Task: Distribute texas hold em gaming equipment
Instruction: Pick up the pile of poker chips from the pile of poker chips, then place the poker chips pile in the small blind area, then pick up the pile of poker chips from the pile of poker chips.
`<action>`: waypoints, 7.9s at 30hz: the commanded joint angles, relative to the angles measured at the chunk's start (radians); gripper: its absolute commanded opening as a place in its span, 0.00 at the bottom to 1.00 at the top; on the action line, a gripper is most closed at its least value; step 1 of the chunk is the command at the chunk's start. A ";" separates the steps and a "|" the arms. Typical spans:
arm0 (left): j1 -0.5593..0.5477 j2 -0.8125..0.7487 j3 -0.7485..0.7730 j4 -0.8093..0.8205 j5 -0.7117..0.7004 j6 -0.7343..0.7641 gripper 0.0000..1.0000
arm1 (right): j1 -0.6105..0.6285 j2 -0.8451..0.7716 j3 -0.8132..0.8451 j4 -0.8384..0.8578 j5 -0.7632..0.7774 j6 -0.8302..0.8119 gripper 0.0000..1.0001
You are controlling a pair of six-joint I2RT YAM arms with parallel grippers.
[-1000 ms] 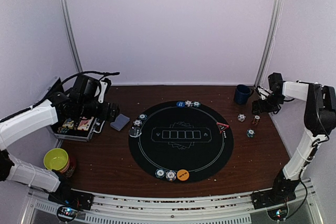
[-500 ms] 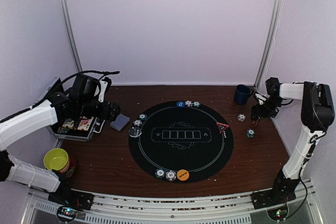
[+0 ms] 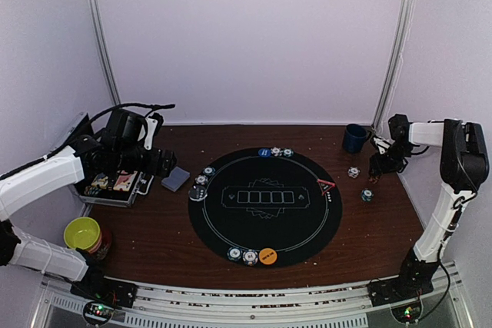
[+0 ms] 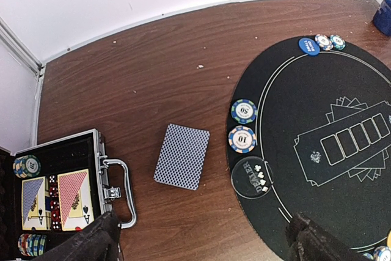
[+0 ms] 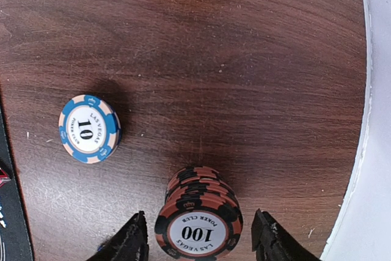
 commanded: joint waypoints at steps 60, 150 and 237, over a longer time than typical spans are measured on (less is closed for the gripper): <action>-0.004 0.004 -0.007 0.043 -0.027 0.018 0.98 | 0.371 0.126 0.445 -0.197 0.049 0.065 0.33; -0.003 0.019 -0.006 0.041 -0.051 0.029 0.98 | 0.525 0.269 0.754 -0.230 0.134 0.016 0.90; -0.004 0.018 -0.004 0.041 -0.031 0.032 0.98 | 0.012 0.052 0.040 0.009 0.016 -0.084 0.50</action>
